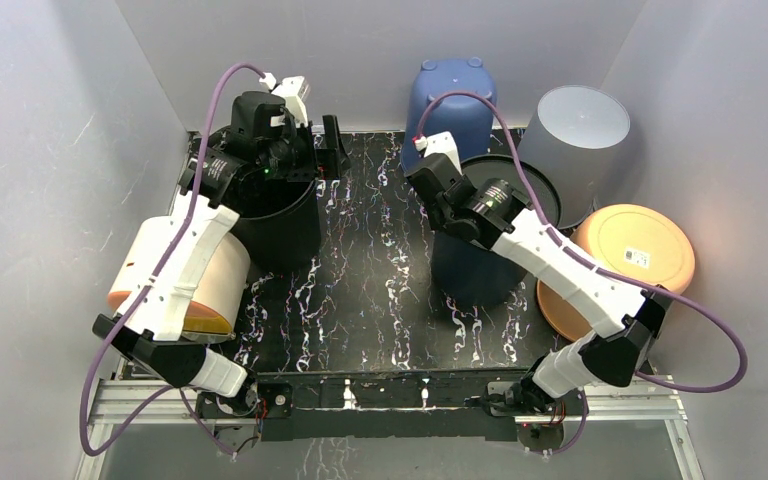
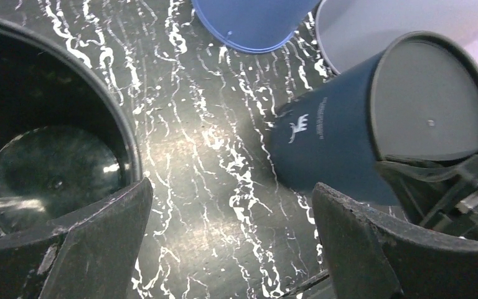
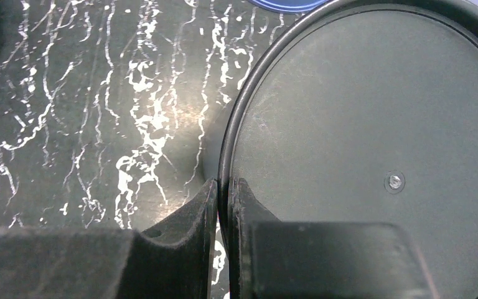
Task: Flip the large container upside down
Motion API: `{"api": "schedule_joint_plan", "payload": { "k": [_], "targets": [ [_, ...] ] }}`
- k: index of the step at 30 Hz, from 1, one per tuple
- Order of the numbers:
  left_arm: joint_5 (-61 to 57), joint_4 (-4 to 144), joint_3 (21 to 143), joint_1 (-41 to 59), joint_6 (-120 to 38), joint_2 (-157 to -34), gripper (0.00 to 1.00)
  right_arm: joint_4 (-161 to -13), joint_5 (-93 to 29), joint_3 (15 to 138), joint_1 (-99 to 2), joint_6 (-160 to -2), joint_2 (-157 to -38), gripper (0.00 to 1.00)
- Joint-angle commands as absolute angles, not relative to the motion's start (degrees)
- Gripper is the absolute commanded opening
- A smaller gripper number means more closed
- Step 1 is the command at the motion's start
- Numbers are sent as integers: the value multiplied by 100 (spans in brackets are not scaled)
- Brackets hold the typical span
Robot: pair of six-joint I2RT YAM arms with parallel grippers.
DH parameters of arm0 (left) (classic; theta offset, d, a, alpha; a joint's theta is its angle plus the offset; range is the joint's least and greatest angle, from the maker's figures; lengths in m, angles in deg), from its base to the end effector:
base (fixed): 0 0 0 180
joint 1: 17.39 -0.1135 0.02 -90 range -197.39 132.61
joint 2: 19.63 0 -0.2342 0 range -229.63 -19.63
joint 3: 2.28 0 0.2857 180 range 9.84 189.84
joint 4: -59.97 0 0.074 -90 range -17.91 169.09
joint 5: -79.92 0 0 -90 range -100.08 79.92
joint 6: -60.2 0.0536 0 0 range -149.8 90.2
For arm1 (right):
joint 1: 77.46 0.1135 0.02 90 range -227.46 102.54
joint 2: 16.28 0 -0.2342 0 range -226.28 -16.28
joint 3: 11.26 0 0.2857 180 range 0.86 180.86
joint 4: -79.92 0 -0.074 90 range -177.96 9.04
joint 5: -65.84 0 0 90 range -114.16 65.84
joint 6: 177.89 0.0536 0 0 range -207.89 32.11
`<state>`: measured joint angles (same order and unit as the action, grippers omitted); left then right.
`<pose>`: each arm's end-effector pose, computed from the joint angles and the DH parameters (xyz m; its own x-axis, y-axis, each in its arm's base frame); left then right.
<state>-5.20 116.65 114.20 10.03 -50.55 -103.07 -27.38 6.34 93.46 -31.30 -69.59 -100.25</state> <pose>0.3081 -0.1650 0.4508 -0.5199 -0.1280 -0.8446 0.3677 0.8589 -0.3565 0.2528 0.2240 0.3530 -0.6450 -0.2810 -0.7107 -0.2131 0.9592 -0.1859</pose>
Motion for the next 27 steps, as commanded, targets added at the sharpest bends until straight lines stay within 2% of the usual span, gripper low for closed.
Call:
{"api": "schedule_joint_plan", "payload": {
  "k": [1, 4, 5, 7, 9, 11, 12, 15, 20, 27],
  "targets": [
    [-1038, 11932, 11418, 946, -4964, -10212, 98, -2454, 1522, 9153, -3198, -6693, -9717, 0],
    [-1441, 11997, 11424, 938, -4742, -10220, 99, -2199, 1688, 9207, -3241, -6521, -9764, 1],
    [-1533, 11991, 11381, 941, -4633, -10212, 98, -2136, 1698, 9267, -3243, -6481, -9786, 7],
    [-1559, 11921, 11191, 942, -4305, -10196, 98, -2075, 1598, 9443, -3240, -6424, -9801, 32],
    [-1695, 11850, 10977, 942, -4107, -10205, 98, -2143, 1403, 9634, -3240, -6400, -9764, 66],
    [-1725, 11774, 10795, 941, -3948, -10208, 98, -2264, 1249, 9815, -3241, -6380, -9702, 86],
    [-1748, 11733, 10722, 942, -3905, -10203, 98, -2318, 1179, 9898, -3242, -6347, -9671, 91],
    [-1839, 11678, 10586, 942, -3866, -10226, 97, -2528, 961, 10040, -3245, -6274, -9553, 97],
    [-1723, 11798, 10610, 941, -3885, -10368, 85, -2752, 792, 10015, -3246, -6218, -9445, 98],
    [-1588, 11752, 10494, 942, -3853, -10480, 57, -2773, 778, 10137, -3247, -6166, -9466, 98]
  ]
}}
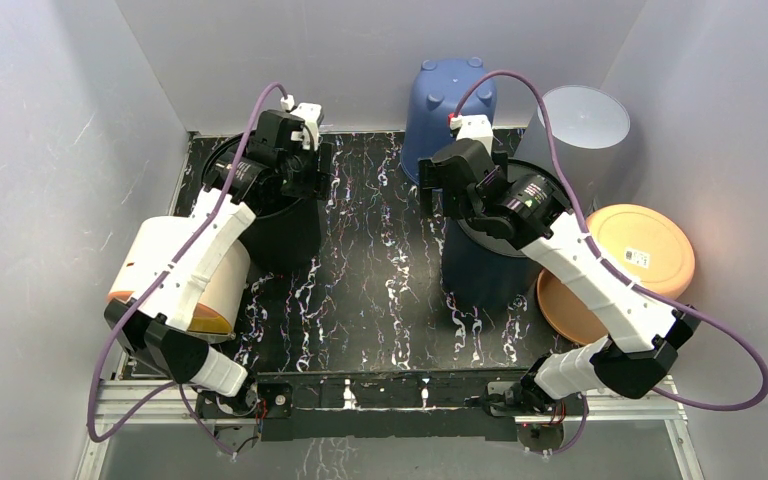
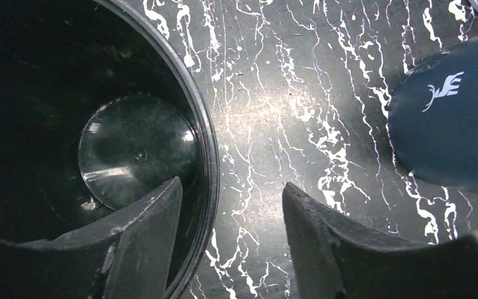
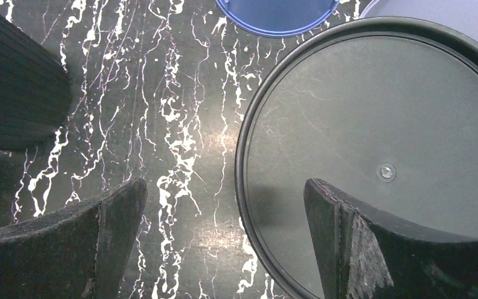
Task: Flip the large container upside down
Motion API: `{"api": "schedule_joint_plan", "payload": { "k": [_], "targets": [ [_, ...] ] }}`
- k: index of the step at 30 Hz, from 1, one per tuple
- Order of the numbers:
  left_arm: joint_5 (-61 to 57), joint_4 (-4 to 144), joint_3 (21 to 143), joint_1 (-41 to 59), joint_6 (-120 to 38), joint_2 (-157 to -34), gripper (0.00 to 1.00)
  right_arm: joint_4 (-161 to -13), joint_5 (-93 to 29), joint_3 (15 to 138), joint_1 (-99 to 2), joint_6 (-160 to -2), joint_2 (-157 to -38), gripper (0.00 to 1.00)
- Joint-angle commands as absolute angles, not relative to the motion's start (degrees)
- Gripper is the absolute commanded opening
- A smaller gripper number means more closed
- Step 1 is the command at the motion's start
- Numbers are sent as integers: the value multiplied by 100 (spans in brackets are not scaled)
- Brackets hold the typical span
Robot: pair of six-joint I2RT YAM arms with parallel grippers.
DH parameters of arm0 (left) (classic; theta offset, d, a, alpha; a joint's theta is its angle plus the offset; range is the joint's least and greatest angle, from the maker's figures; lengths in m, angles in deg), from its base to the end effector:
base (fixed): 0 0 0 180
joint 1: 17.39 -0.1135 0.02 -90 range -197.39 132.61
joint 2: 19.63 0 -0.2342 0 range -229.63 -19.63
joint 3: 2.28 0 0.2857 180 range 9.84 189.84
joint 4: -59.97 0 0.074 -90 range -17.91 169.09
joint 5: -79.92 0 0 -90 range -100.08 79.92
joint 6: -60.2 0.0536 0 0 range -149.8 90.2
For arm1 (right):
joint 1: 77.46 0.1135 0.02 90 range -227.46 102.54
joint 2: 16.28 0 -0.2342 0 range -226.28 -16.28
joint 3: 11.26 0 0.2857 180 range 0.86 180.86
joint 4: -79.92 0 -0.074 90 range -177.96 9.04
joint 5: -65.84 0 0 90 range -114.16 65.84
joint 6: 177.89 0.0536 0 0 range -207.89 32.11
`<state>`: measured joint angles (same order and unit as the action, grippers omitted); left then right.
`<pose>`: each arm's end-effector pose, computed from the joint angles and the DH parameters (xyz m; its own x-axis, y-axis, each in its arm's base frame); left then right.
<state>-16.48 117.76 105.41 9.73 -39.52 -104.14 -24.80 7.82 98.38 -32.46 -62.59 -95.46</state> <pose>0.3276 -0.1611 0.3868 -0.5610 0.0988 -0.8219 0.2807 0.9567 -0.0766 0.2372 0.1970 0.4042 -0.5934 -0.0808 -0.8008 -0.0891 0.9954 -0.0344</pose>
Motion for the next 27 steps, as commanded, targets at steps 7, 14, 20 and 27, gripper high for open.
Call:
{"api": "schedule_joint_plan", "payload": {
  "k": [7, 14, 20, 27],
  "targets": [
    [-1860, 11866, 10484, 944, -3747, -10715, 51, -2841, 785, 9871, -3252, -6118, -9255, 98],
    [-1937, 11819, 10381, 941, -3732, -10815, 40, -2845, 808, 9865, -3298, -6166, -9333, 98],
    [-1805, 11775, 10446, 942, -3742, -10851, 13, -2862, 794, 9895, -3319, -6179, -9400, 98],
    [-904, 11736, 11022, 942, -3997, -11008, 0, -2992, 535, 9908, -3354, -6116, -9310, 98]
  ]
}}
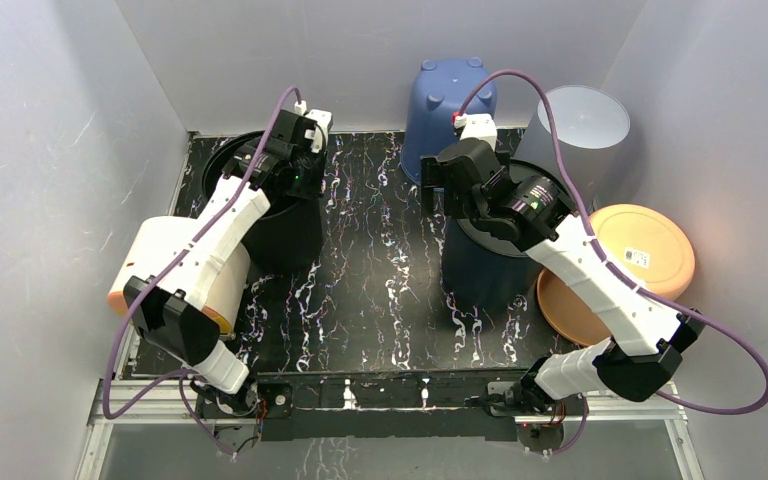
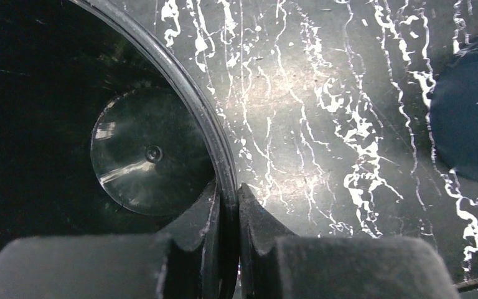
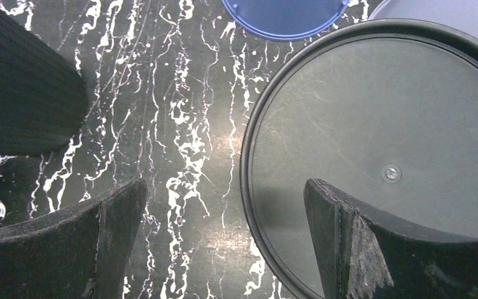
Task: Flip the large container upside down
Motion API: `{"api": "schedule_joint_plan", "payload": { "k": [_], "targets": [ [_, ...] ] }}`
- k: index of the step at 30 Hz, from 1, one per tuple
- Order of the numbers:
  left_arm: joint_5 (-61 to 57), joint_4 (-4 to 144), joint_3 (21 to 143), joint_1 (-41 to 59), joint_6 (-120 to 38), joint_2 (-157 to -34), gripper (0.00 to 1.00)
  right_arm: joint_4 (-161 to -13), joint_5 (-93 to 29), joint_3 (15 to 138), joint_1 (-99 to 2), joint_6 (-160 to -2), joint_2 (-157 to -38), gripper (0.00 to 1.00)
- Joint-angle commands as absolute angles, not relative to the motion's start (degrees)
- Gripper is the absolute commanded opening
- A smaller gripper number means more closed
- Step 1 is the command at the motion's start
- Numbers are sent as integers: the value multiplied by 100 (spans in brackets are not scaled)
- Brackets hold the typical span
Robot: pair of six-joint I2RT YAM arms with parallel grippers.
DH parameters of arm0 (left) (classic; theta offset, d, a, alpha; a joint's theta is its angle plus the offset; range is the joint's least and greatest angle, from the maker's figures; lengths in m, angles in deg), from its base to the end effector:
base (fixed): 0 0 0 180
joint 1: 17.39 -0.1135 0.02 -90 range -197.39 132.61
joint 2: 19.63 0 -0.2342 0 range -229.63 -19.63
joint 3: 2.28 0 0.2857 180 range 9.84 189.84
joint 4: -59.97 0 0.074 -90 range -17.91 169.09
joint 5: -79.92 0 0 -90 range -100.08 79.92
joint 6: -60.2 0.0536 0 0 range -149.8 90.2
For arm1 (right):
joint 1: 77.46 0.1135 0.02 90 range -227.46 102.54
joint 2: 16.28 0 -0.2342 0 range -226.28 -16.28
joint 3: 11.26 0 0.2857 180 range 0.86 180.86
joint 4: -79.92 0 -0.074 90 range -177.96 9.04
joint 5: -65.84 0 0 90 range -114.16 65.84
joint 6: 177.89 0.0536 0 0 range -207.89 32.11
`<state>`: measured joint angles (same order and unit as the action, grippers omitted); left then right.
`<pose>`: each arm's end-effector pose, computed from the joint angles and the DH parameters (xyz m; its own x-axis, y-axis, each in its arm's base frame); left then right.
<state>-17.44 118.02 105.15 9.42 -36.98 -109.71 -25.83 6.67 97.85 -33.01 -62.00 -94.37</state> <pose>0.3507 -0.1695 0.3500 -0.6225 0.1757 -0.7626 0.2851 0.9584 -0.0119 0.2362 0.1932 0.4077 -0.5860 -0.0497 -0.8088 -0.0877 0.9961 0.0024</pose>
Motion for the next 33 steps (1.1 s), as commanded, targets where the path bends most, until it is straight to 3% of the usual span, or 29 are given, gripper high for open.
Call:
{"api": "schedule_joint_plan", "payload": {
  "k": [1, 7, 12, 18, 33],
  "targets": [
    [-688, 11716, 11163, 942, -4075, -11034, 0, -3025, 450, 9951, -3367, -6103, -9302, 98],
    [581, 11201, 11760, 942, -4826, -11042, 0, -3492, -255, 10151, -3512, -6067, -9272, 98],
    [789, 10877, 11929, 929, -5240, -10912, 0, -4035, -1359, 10189, -3876, -5973, -9327, 98],
    [1374, 10539, 11502, 471, -5661, -10632, 0, -4666, -2730, 9917, -4469, -5718, -9375, 98],
    [3088, 9177, 9756, -912, -6764, -10119, 0, -5421, -3915, 9431, -4670, -5292, -9869, 98]
  ]
}}
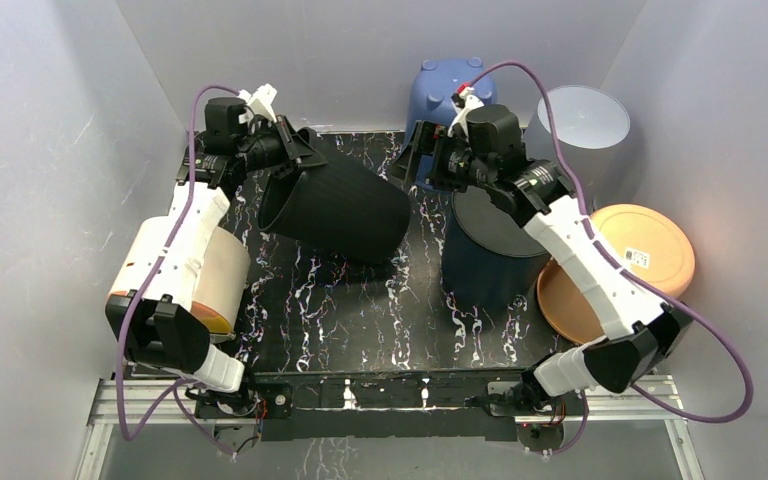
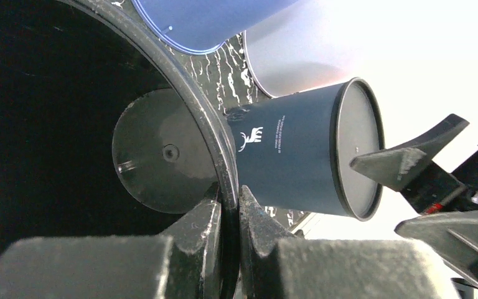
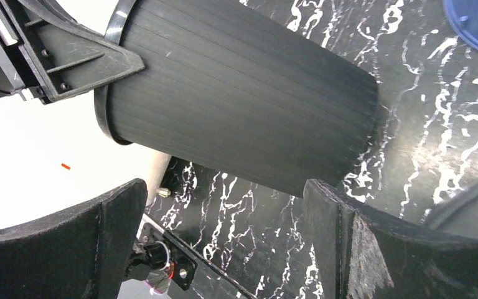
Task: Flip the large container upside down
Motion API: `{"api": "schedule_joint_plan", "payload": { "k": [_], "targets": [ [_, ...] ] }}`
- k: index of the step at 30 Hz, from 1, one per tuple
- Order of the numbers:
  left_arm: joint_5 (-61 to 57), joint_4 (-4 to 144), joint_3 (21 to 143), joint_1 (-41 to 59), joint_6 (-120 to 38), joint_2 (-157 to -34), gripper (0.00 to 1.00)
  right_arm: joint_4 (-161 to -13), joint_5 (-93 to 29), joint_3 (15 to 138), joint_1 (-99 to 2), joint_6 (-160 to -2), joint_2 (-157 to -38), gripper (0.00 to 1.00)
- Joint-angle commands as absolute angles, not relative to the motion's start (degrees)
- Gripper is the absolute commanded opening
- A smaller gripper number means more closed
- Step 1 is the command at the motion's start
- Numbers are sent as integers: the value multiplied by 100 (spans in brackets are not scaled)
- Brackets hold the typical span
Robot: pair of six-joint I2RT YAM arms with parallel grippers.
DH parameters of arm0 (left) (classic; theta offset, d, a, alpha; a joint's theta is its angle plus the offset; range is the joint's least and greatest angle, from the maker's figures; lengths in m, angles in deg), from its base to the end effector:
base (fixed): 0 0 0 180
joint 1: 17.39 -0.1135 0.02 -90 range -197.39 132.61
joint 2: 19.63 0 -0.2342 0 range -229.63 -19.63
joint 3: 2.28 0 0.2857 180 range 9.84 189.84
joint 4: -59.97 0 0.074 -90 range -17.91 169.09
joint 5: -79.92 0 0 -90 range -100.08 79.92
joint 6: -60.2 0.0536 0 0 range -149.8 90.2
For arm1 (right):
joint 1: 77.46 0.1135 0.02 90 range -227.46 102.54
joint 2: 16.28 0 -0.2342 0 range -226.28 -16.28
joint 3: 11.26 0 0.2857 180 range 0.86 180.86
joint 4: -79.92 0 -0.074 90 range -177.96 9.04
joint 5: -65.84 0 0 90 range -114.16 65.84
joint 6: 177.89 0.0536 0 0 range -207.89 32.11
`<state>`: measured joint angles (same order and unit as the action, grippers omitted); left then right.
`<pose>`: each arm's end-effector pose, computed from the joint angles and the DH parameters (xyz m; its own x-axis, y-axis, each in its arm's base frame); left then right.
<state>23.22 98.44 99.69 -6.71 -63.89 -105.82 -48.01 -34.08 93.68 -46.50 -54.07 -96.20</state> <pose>0.3768 -0.1010 0.3791 -0.6797 -0.3485 -0.6454 0.3280 0.6425 -0.6925 0.2961 0.1884 0.4073 -0.6793 0.2319 -0.6963 -0.3133 0.7664 0.5608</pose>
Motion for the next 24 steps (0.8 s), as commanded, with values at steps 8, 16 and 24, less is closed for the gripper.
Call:
{"api": "schedule_joint_plan", "payload": {
  "k": [8, 16, 24],
  "targets": [
    [3331, 9101, 9189, -1445, -6643, -10073, 0, -5299, -3402, 9620, -4522, -5412, -10577, 98],
    [2897, 8851, 7936, -1704, -6258, -10238, 0, -4446, -2302, 10136, -4486, -5551, -11566, 98],
    [1822, 9855, 8174, -1712, -5321, -10365, 64, -4480, -2067, 10336, -4494, -5297, -12013, 98]
  ]
}}
